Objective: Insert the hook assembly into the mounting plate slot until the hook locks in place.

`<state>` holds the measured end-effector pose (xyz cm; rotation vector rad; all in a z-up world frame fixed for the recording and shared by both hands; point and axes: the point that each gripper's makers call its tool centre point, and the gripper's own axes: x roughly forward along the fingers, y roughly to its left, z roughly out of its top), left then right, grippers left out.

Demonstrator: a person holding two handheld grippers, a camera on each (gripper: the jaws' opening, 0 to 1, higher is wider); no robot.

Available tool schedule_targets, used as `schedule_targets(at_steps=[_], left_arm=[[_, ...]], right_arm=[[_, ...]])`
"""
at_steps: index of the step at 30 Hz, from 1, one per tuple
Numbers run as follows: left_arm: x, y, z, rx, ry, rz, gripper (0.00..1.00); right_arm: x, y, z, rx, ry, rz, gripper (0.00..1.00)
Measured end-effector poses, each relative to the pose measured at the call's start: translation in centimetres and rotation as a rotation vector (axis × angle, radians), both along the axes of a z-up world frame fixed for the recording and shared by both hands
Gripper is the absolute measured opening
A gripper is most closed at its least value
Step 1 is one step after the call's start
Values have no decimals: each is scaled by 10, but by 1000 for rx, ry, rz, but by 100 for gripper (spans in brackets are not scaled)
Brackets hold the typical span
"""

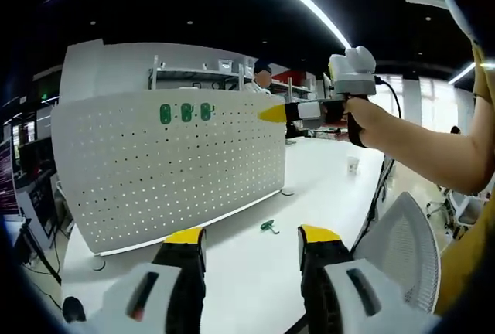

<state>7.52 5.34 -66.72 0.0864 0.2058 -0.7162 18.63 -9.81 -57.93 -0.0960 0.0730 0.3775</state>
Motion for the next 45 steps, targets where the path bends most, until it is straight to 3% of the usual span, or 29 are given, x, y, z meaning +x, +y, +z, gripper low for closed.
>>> schedule_targets(at_steps=[6,11,20,29,34,45], left_arm=[[1,1,-1,2,1,2,50],[1,0,-3,0,1,4,49],[1,-4,-7,2,10,-7,49],[3,-7,-8,3,11,-16,49],[4,-9,-8,10,10,-26,49],[10,-17,-11,21,18,-53,49]], right_arm=[[-10,0,-7,2,22,18,39],[-20,2,-24,-49,53,37,40],[-34,-5,-46,-38,122,54,42],[-43,-14,-56,-33,156,53,44],[-52,-19,-70,27,223,60,48],[-65,-34,-85,28,291,46,54]])
